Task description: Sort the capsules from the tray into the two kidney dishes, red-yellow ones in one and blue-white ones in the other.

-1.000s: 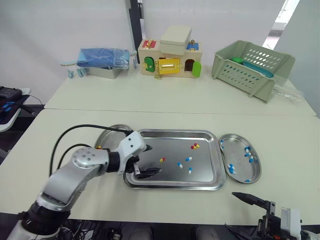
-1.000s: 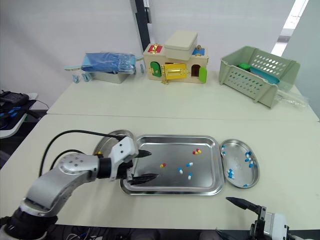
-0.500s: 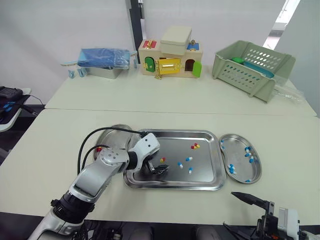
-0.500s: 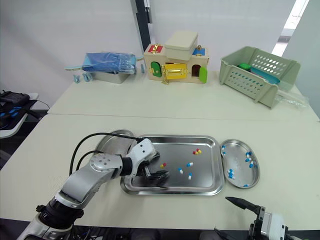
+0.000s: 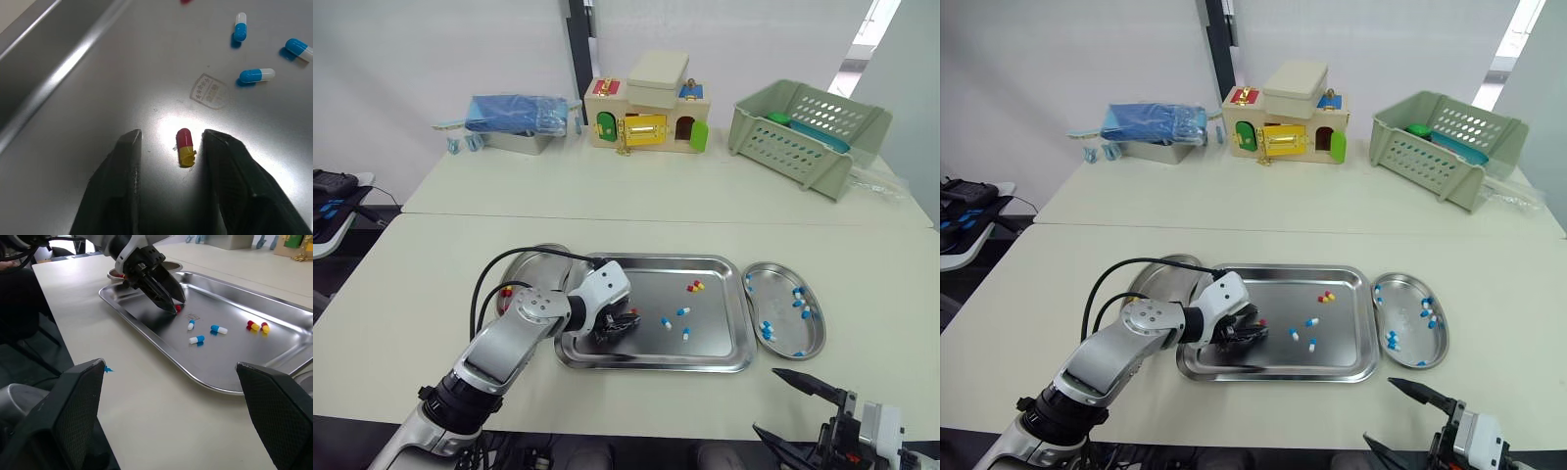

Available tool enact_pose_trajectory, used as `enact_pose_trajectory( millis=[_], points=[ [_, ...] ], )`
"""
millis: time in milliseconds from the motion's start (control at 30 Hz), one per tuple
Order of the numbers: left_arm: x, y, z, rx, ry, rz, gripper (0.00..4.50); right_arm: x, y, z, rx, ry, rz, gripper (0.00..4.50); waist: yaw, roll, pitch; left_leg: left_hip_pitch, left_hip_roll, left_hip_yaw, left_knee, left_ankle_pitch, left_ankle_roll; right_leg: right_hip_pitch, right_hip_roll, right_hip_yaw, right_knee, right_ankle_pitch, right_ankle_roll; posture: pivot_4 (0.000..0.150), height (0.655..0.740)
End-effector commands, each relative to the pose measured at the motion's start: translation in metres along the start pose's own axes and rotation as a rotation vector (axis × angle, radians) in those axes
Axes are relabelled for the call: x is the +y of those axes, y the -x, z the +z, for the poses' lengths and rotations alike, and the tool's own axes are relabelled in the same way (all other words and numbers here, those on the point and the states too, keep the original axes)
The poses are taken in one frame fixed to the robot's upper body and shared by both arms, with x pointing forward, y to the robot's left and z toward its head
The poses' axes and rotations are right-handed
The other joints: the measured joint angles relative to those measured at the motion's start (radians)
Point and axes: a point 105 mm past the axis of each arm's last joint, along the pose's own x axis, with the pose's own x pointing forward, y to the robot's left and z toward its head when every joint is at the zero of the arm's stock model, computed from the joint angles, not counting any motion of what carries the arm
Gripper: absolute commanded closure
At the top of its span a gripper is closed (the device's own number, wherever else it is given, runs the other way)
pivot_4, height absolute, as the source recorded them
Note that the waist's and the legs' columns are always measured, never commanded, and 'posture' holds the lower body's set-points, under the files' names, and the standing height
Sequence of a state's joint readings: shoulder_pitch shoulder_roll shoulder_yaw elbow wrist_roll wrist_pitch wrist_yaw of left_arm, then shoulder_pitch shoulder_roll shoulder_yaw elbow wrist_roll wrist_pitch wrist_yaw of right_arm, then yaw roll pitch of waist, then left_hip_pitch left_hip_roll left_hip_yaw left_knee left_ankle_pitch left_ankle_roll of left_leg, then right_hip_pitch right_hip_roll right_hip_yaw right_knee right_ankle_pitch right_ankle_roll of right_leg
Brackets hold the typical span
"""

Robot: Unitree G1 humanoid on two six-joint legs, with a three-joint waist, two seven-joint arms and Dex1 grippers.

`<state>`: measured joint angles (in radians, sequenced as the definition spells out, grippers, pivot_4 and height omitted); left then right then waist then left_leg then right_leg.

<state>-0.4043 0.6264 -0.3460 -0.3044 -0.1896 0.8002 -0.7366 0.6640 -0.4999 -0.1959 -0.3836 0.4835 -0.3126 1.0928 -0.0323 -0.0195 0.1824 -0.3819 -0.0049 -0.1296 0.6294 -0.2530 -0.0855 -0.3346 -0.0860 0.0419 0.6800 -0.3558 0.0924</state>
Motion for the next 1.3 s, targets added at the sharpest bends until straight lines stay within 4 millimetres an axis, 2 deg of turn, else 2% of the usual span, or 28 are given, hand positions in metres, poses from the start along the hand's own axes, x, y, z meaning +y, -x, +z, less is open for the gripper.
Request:
enact_pose_trajectory(
  millis=[33,100,133,333,533,600,733,867,1033,1167,1300],
  points=[
    [0.000,0.000,-0.002,0.024,-0.014,0.005,3.61,-0.003,0.003,0.002,-0.005,0.008,-0.027,0.00,0.000,0.000,0.000,0.000,0.000,0.000,0.000,0.000,0.000,0.000,0.000,0.000,0.000,0.000,0.000,0.150,0.7400],
    [0.001,0.000,-0.002,0.027,-0.014,0.006,4.30,-0.003,0.003,0.002,-0.006,0.008,-0.030,0.00,0.000,0.000,0.000,0.000,0.000,0.000,0.000,0.000,0.000,0.000,0.000,0.000,0.000,0.000,0.000,0.150,0.7400],
    [0.001,0.000,-0.002,0.029,-0.014,0.005,4.47,-0.003,0.003,0.002,-0.006,0.008,-0.031,0.00,0.000,0.000,0.000,0.000,0.000,0.000,0.000,0.000,0.000,0.000,0.000,0.000,0.000,0.000,0.000,0.150,0.7400],
    [-0.001,0.001,0.000,0.013,-0.022,-0.017,4.47,-0.003,0.003,0.002,-0.005,0.007,-0.036,0.00,0.000,0.000,0.000,0.000,0.000,0.000,0.000,0.000,0.000,0.000,0.000,0.000,0.000,0.000,0.000,0.150,0.7400],
    [-0.006,0.016,0.021,-0.081,-0.007,-0.083,4.47,-0.004,0.003,0.001,-0.001,0.008,-0.035,0.00,0.000,0.000,0.000,0.000,0.000,0.000,0.000,0.000,0.000,0.000,0.000,0.000,0.000,0.000,0.000,0.150,0.7400],
    [0.002,0.028,0.030,-0.115,0.021,-0.066,4.47,-0.004,0.003,0.001,0.001,0.009,-0.031,0.00,0.000,0.000,0.000,0.000,0.000,0.000,0.000,0.000,0.000,0.000,0.000,0.000,0.000,0.000,0.000,0.150,0.7400],
    [0.022,0.052,0.033,-0.130,0.072,0.026,4.47,-0.005,0.004,0.002,0.004,0.013,-0.023,0.00,-0.002,0.000,0.000,0.000,0.000,0.000,0.000,0.000,0.000,0.000,0.000,0.000,0.000,0.000,0.000,0.150,0.7400],
    [0.042,0.082,0.022,-0.096,0.116,0.149,4.47,-0.009,0.004,0.003,0.004,0.018,-0.019,0.00,-0.003,0.001,0.000,0.000,0.000,0.000,0.000,0.000,0.000,0.000,0.000,0.000,0.000,0.000,0.000,0.150,0.7400],
    [0.068,0.117,-0.002,-0.035,0.204,0.354,4.47,-0.017,0.002,0.003,0.001,0.026,-0.018,0.00,-0.001,0.000,0.000,0.000,0.000,0.000,0.000,0.000,0.000,0.000,0.000,0.000,0.000,0.000,0.000,0.150,0.7400],
    [0.080,0.134,-0.025,0.012,0.264,0.488,4.47,-0.018,-0.004,0.003,-0.009,0.021,-0.002,0.00,-0.001,0.000,0.000,0.000,0.000,0.000,0.000,0.000,0.000,0.000,0.000,0.000,0.000,0.000,0.000,0.150,0.7400],
    [0.082,0.135,-0.032,0.017,0.293,0.523,4.47,-0.018,-0.008,0.004,-0.016,0.017,0.018,0.00,0.000,0.000,0.000,0.000,0.000,-0.001,0.000,0.000,0.000,0.000,0.000,-0.001,0.000,0.000,0.000,0.150,0.7400]
  ],
)
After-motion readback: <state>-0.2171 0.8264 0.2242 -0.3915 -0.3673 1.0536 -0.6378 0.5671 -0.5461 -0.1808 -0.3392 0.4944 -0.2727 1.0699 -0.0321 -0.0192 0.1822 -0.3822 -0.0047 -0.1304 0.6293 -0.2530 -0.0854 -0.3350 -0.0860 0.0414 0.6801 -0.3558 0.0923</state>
